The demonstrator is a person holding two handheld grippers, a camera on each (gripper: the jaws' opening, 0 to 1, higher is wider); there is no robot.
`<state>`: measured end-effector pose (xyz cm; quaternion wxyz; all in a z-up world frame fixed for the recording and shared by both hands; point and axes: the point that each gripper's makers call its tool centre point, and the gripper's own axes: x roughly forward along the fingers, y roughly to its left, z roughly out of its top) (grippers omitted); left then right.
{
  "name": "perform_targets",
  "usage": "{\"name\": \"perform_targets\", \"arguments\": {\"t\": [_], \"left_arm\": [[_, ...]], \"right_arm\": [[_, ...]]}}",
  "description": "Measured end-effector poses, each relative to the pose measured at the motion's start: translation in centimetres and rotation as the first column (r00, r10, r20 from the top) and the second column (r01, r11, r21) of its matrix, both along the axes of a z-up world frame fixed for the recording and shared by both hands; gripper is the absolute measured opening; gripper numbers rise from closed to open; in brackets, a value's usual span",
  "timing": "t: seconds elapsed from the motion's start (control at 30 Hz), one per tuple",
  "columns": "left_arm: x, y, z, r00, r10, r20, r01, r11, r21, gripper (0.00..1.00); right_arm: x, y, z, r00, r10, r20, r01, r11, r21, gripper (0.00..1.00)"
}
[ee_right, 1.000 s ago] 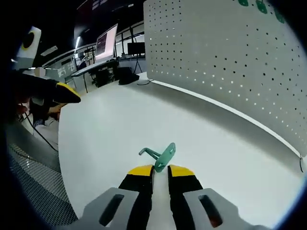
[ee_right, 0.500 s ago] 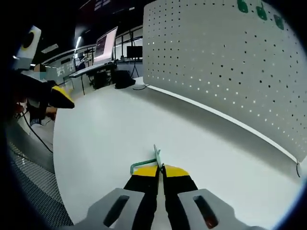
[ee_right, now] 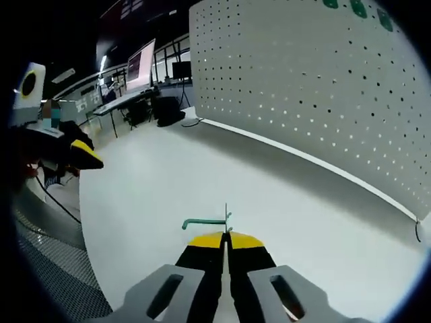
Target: Insert the hook assembly into the mounting plate slot until the hook locks in place.
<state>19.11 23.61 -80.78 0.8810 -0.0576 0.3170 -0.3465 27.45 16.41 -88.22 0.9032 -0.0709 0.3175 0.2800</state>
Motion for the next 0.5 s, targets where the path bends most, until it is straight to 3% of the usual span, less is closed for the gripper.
{"name": "perform_targets", "arguments": {"t": [0.2, 0.37, 0.5], "left_arm": [[0.5, -0.2, -0.2, 0.999, -0.044, 0.02, 0.043, 0.999, 0.023, 0.8], [1.1, -0.1, -0.8, 0.981, -0.172, 0.091, 0.155, 0.973, 0.172, 0.8], [1.4, -0.3, -0.7, 0.971, -0.212, 0.114, 0.189, 0.964, 0.188, 0.75]], "right_arm": [[0.0, -0.7, 1.4, 0.999, 0.006, -0.043, -0.006, 1.0, 0.003, 0.0], [-0.4, -1.2, 2.8, 0.998, 0.004, -0.066, -0.004, 1.0, 0.012, 0.0], [-0.9, -1.2, 3.2, 0.996, 0.016, -0.084, -0.016, 1.0, -0.003, 0.0]]}}
